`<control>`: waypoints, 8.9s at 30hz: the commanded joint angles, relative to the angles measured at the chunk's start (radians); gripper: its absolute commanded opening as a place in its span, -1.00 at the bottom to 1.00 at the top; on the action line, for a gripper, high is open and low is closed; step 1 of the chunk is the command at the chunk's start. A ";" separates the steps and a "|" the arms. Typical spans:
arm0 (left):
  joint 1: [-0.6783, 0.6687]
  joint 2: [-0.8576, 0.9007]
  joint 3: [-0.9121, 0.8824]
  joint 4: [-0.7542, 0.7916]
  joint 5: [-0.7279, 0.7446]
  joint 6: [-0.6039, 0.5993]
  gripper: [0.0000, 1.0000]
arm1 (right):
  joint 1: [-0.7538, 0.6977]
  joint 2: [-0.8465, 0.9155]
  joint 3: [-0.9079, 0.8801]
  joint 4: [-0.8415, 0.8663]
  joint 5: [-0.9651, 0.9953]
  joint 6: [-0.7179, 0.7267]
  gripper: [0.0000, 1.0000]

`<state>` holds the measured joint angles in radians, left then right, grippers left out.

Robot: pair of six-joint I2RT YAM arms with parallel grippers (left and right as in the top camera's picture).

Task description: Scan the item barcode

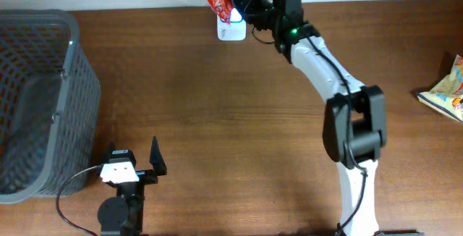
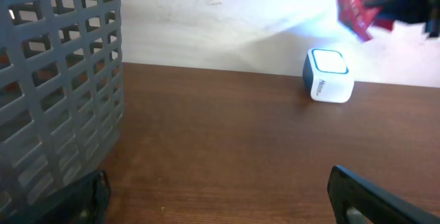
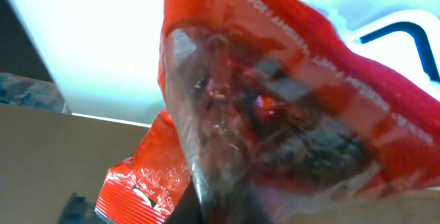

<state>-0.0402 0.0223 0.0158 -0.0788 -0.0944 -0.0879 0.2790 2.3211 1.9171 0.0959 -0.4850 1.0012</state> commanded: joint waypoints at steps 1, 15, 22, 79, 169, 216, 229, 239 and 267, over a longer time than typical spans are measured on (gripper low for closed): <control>-0.005 -0.004 -0.007 0.002 0.000 -0.005 0.99 | 0.016 0.060 0.024 0.043 0.031 0.002 -0.92; -0.005 -0.004 -0.007 0.002 0.000 -0.005 0.98 | -0.009 0.088 0.282 -0.297 0.060 -0.240 -0.91; -0.005 -0.004 -0.007 0.002 0.000 -0.005 0.98 | -0.152 0.086 0.713 -0.866 0.187 -0.290 -0.92; -0.005 -0.004 -0.007 0.002 0.000 -0.005 0.98 | -0.812 -0.366 0.475 -1.795 0.145 -0.629 0.97; -0.005 -0.004 -0.007 0.002 0.000 -0.005 0.98 | -0.338 -2.318 -1.838 -0.182 0.177 -1.071 0.97; -0.005 -0.004 -0.007 0.002 0.000 -0.005 0.98 | -0.340 -2.318 -1.912 -0.177 0.490 -1.046 0.97; -0.005 -0.004 -0.007 0.002 0.000 -0.005 0.98 | -0.339 -2.317 -1.912 -0.176 0.486 -1.046 0.97; -0.005 -0.004 -0.007 0.002 0.000 -0.005 0.98 | -0.339 -2.317 -1.912 -0.176 0.486 -1.046 0.97; -0.005 -0.005 -0.007 -0.002 0.019 0.082 0.98 | -0.339 -2.317 -1.912 -0.176 0.486 -1.046 0.97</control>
<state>-0.0402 0.0231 0.0154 -0.0792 -0.0860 -0.0444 -0.0673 0.0139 0.0147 -0.0784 -0.0147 -0.0387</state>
